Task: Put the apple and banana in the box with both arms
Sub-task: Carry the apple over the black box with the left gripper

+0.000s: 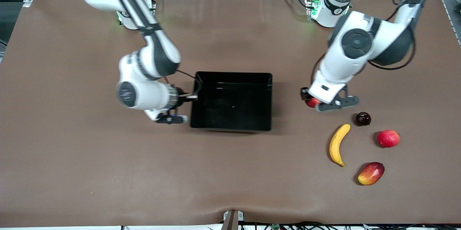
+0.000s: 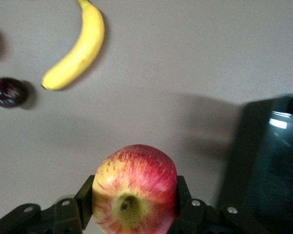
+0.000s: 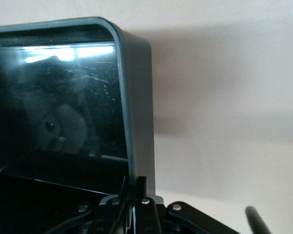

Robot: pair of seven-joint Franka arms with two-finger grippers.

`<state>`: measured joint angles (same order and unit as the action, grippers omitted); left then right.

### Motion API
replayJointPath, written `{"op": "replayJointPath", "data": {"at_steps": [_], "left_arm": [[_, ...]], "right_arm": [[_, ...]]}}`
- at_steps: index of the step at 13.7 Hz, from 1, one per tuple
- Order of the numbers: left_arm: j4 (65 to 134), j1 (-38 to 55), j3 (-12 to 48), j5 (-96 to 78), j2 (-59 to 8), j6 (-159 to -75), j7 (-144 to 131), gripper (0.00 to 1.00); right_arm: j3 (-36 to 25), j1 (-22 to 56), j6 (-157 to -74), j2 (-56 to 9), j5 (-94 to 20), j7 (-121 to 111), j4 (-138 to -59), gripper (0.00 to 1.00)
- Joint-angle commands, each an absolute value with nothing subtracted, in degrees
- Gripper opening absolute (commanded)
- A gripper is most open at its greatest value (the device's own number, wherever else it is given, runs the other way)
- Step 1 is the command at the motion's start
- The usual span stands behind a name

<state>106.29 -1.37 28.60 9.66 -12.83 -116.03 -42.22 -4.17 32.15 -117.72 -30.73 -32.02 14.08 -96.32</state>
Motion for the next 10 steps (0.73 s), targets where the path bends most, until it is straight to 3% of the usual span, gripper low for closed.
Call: {"op": "replayJointPath", "data": {"at_steps": [1,5,6,7,10], "left_arm": [[106.79,2.1,28.74,11.07,-14.67,-118.46,-49.02,0.0],[107.84,7.46,28.74,16.77,-21.07,-124.26,-61.23,0.0],[107.84,7.56,28.74,18.27,-23.36,-125.67,-62.74,0.0],[107.93,7.91,28.74,19.5,-24.94,-127.34,-63.36,0.0],[107.58,9.23,28.74,23.37,-28.38,-130.16,-67.84,0.0]], "right_arm": [[-4.83,35.93,-122.58,-34.35,-36.64,16.77,-94.14,0.0],[-4.92,39.11,-124.63,-38.14,-35.95,22.06,-90.18,0.0],[-5.1,38.94,-124.28,-37.88,-35.86,22.15,-89.74,0.65],[-5.36,38.59,-124.02,-37.45,-34.64,22.06,-89.65,1.0],[-5.45,37.45,-118.69,-37.0,-27.97,22.24,-84.75,1.0]]}}
